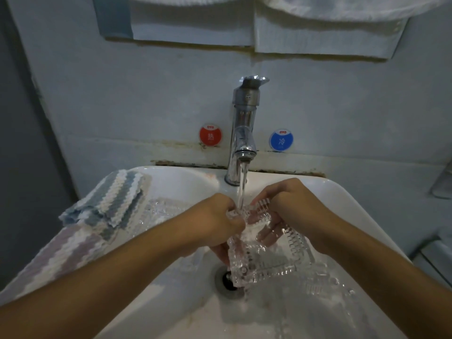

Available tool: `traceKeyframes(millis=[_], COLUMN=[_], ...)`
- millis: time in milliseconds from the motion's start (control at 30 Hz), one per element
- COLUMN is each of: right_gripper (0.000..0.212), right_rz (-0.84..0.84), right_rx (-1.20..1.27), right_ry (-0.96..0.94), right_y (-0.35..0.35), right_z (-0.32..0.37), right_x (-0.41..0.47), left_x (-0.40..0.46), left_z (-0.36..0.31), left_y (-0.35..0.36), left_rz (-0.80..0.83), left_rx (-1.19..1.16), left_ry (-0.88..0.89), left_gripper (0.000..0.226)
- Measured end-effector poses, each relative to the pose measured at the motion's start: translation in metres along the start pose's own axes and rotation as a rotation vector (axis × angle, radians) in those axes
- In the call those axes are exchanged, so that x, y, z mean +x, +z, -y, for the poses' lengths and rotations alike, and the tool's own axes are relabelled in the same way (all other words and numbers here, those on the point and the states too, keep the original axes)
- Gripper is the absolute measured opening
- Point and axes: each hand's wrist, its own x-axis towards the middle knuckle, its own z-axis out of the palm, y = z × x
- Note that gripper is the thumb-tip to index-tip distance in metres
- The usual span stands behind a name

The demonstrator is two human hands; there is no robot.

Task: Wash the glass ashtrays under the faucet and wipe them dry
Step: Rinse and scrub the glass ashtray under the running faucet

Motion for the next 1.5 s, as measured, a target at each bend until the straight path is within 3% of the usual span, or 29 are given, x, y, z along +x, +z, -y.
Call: traceKeyframes(millis=[267, 633, 733, 900, 1000, 1133, 1267, 1333, 1500], right_gripper=[0.039, 0.042, 0.042, 0.045, 0.048, 0.046, 0.045, 0.048, 0.054], right_rz=[-0.013, -0.135, -0.205, -0.330, -0.370, -0.434, -0.357, -0.320, -0.174], right_rx=[-0.006, 0.010, 0.048, 0.114, 0.084, 0.057, 0.119, 0.158, 0.340], right_ry=[-0.011, -0.088, -0.131, -0.180, -0.195, -0.212, -0.212, -0.209, -0.117], right_y=[0.001, 0.001, 0.000, -0.002, -0.004, -0.004, -0.004, -0.007, -0.011], right_z=[-0.001, 0.002, 0.001, -0.002, -0.007, -0.011, -0.007, -0.004, -0.003], right_x=[0.001, -0.006, -0.005, -0.002, 0.002, 0.006, 0.002, 0.001, 0.005], left_x=[-0.001, 0.003, 0.002, -0.009, -0.008, -0.009, -0.008, -0.009, -0.012], left_z=[0.000, 0.002, 0.002, 0.001, 0.000, -0.004, -0.004, -0.003, -0.006], left_y=[-0.002, 0.003, 0.006, 0.019, 0.020, 0.015, 0.015, 0.016, 0.011], left_rz=[0.023, -0.078, 0.023, 0.333, 0.350, 0.332, 0.308, 0.279, 0.130], left_rx=[-0.008, -0.137, -0.339, -0.572, -0.629, -0.634, -0.610, -0.586, -0.323], left_ry=[-0.025, 0.014, -0.094, -0.252, -0.234, -0.194, -0.187, -0.177, -0.127], left_gripper=[0.026, 0.015, 0.018, 0.019, 0.012, 0.019, 0.025, 0.016, 0.025])
